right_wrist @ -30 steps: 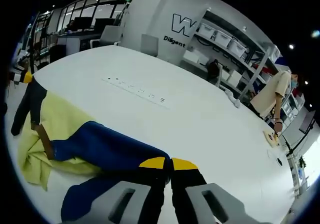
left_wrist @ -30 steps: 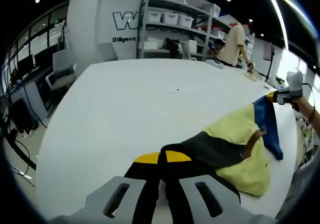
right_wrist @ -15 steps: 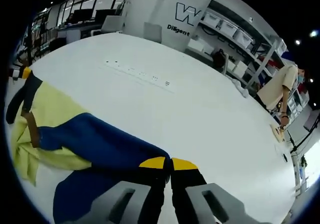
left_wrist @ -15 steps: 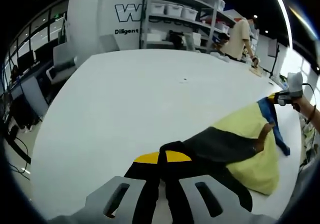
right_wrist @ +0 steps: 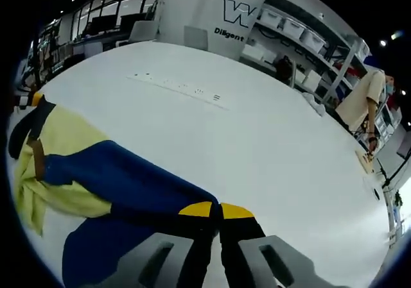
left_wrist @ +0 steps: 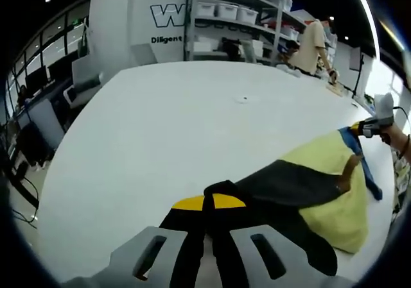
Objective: Fold the garment on the visible template until the final outline fits inside the template.
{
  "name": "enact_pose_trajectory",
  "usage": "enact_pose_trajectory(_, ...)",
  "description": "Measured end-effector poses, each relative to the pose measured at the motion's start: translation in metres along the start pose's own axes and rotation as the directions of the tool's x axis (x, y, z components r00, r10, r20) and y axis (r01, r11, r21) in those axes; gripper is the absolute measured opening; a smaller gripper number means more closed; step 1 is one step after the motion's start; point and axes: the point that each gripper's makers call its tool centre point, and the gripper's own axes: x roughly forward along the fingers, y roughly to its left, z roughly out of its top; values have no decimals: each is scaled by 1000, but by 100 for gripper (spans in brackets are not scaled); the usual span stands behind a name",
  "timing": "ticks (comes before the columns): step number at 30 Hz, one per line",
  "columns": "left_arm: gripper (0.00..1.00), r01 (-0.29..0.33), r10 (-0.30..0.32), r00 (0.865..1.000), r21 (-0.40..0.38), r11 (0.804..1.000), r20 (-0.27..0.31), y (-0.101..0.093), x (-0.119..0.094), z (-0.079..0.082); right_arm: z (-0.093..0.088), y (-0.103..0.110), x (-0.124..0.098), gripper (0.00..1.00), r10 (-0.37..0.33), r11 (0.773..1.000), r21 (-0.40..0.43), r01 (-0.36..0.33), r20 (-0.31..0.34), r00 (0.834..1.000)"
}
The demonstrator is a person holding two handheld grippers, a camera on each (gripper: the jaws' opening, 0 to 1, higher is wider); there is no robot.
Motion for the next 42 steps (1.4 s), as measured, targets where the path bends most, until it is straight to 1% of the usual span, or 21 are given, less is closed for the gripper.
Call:
enact_pose_trajectory(2,0,4,-4,1000,-5,1000,6,0,1,1,-2,-1,2,0,6,1000,10,-6,-3,1000)
enact_pose_trajectory(6,0,-1,1,1000,-33,999,8,1,2,1,-6,0,7,0,32,996,84,-32,10,999)
enact_pose_trajectory(10,4,-23,23,1000,-4,1000,21,3,-1,4,-3,-1,3,0,32,981,189,-41,49,998)
enact_pose_trajectory(12,9,-22,22,1000,-13,1000,20,3,-3,5,0,-1,-2,7,31,980,194,-44,71,997)
enact_pose_trajectory(13,13,-22,22,1000,-18,1000,20,3,-4,5,2,1,-4,11,37,978,200,-53,83,996)
enact_pose_trajectory(14,17,-21,21,999,2,1000,27,2,-6,6,4,2,-6,16,43,977,206,-62,95,995)
enact_pose_trajectory(16,25,-20,20,999,5,1000,28,1,-8,7,8,8,-10,20,67,970,224,-92,115,991)
enact_pose_trajectory(17,28,-10,9,999,10,1000,34,-1,-10,8,13,12,-14,24,85,966,231,-117,142,986)
enact_pose_trajectory(19,33,1,-1,999,12,1000,38,-3,-13,10,17,13,-19,34,91,962,242,-129,163,982)
enact_pose_trajectory(20,35,10,-11,999,23,1000,47,-6,-15,12,19,14,-23,41,92,960,245,-133,170,981)
enact_pose_trajectory(22,39,24,-26,998,37,999,54,-10,-17,14,20,16,-25,47,96,959,248,-139,176,980)
enact_pose_trajectory(23,41,34,-37,998,46,998,58,-13,-18,15,20,17,-26,48,97,958,250,-141,179,979)
enact_pose_trajectory(24,43,119,-123,989,56,991,85,-30,-22,21,29,30,-36,49,148,939,276,-207,219,965)
enact_pose_trajectory(25,47,116,-120,989,53,992,88,-32,-24,23,31,33,-39,51,156,936,276,-219,233,960)
enact_pose_trajectory(26,50,131,-141,984,98,987,107,-38,-26,27,34,36,-42,56,169,935,267,-234,246,955)
enact_pose_trajectory(29,58,157,-172,978,117,981,122,-49,-31,31,44,51,-55,71,206,928,246,-281,290,935)
enact_pose_trajectory(32,62,186,-205,970,144,972,130,-58,-35,33,54,67,-67,74,256,926,190,-326,317,913)
enact_pose_trajectory(36,73,223,-246,961,172,959,126,-71,-38,32,59,86,-76,82,317,923,108,-368,325,891)
enact_pose_trajectory(39,78,239,-261,958,178,955,117,-77,-38,30,58,103,-81,87,366,905,91,-416,333,869)
enact_pose_trajectory(41,81,240,-264,958,192,952,114,-81,-40,29,58,117,-86,91,410,889,60,-453,336,848)
enact_pose_trajectory(42,82,239,-264,958,197,951,114,-82,-41,29,59,124,-88,94,432,879,48,-475,344,834)
